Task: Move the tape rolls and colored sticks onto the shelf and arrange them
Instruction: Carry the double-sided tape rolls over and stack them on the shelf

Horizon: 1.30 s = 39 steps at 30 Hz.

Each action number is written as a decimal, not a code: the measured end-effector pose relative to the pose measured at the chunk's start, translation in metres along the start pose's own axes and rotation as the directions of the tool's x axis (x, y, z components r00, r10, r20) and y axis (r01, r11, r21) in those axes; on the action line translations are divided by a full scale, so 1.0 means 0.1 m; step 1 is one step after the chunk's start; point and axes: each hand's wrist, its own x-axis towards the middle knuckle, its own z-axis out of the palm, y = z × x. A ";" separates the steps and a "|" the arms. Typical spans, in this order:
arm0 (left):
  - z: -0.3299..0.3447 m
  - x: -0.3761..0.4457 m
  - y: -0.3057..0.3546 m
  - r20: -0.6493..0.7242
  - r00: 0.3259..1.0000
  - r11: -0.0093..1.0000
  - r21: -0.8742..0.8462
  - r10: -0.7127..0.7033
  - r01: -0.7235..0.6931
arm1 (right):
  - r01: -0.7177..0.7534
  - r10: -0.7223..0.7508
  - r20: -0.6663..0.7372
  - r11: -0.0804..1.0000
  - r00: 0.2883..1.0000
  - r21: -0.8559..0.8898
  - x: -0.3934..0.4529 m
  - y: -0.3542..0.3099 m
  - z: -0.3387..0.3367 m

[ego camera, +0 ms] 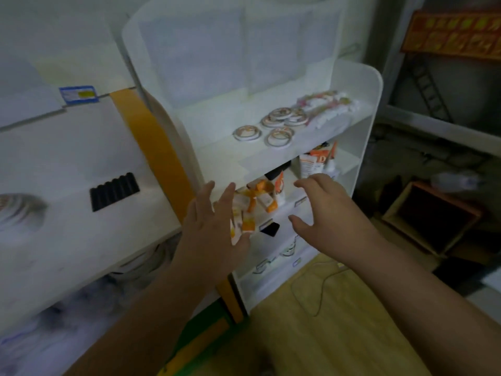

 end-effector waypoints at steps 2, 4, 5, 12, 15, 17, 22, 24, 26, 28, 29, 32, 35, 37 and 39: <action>0.09 0.16 0.09 -0.003 1.000 1.000 -0.009 0.018 -0.019 | -0.025 0.025 -0.008 1.000 1.000 -0.003 0.03 0.17 -0.02; 0.19 0.33 0.16 -0.020 0.999 0.999 -0.021 0.044 -0.045 | -0.036 0.036 0.001 0.999 0.999 -0.017 0.08 0.33 -0.02; 0.24 0.43 0.18 -0.021 0.999 0.999 -0.024 0.047 -0.048 | -0.040 0.040 0.003 0.999 0.999 -0.027 0.12 0.41 -0.02; 0.54 1.24 0.25 -0.043 0.998 0.995 -0.095 0.039 -0.042 | -0.031 0.032 0.008 0.996 0.999 -0.079 0.76 0.86 0.01; 0.62 1.57 0.21 -0.059 0.998 0.994 -0.105 0.015 -0.021 | -0.013 0.016 0.025 0.996 1.000 -0.091 1.18 0.99 0.03; 0.64 1.78 0.18 -0.064 0.998 0.994 -0.108 0.007 -0.014 | -0.002 0.006 0.041 0.995 0.999 -0.096 1.47 1.07 0.07; 0.71 2.20 0.06 -0.054 0.998 0.996 -0.088 -0.031 0.026 | -0.007 0.015 0.094 0.997 0.995 -0.082 2.01 1.23 0.26; 0.74 2.28 0.02 -0.049 0.997 0.995 -0.086 -0.056 0.051 | 0.015 -0.005 0.134 0.997 0.991 -0.076 2.16 1.31 0.37; 0.79 2.35 -0.03 -0.038 0.996 0.993 -0.087 -0.079 0.075 | 0.030 -0.017 0.163 0.997 0.987 -0.075 2.33 1.39 0.49; 0.83 2.41 -0.05 -0.028 0.994 0.990 -0.094 -0.109 0.106 | 0.029 -0.017 0.180 0.997 0.984 -0.065 2.51 1.45 0.59; 0.85 2.44 -0.06 -0.025 0.991 0.987 -0.096 -0.130 0.127 | 0.033 -0.021 0.194 0.998 0.981 -0.058 2.60 1.47 0.65; 0.91 2.54 -0.08 -0.026 0.982 0.980 -0.080 -0.186 0.183 | 0.082 -0.071 0.272 0.996 0.960 -0.030 2.90 1.53 0.84; 0.93 2.63 -0.08 -0.049 0.972 0.973 -0.050 -0.229 0.226 | 0.116 -0.103 0.385 0.993 0.917 -0.009 3.22 1.59 1.00; 0.94 2.70 -0.08 -0.062 0.960 0.962 -0.019 -0.273 0.273 | 0.130 -0.117 0.445 0.991 0.888 0.000 3.41 1.64 1.05; 0.95 2.78 -0.08 -0.078 0.946 0.949 0.007 -0.313 0.315 | 0.179 -0.154 0.484 0.984 0.861 -0.006 3.57 1.69 1.07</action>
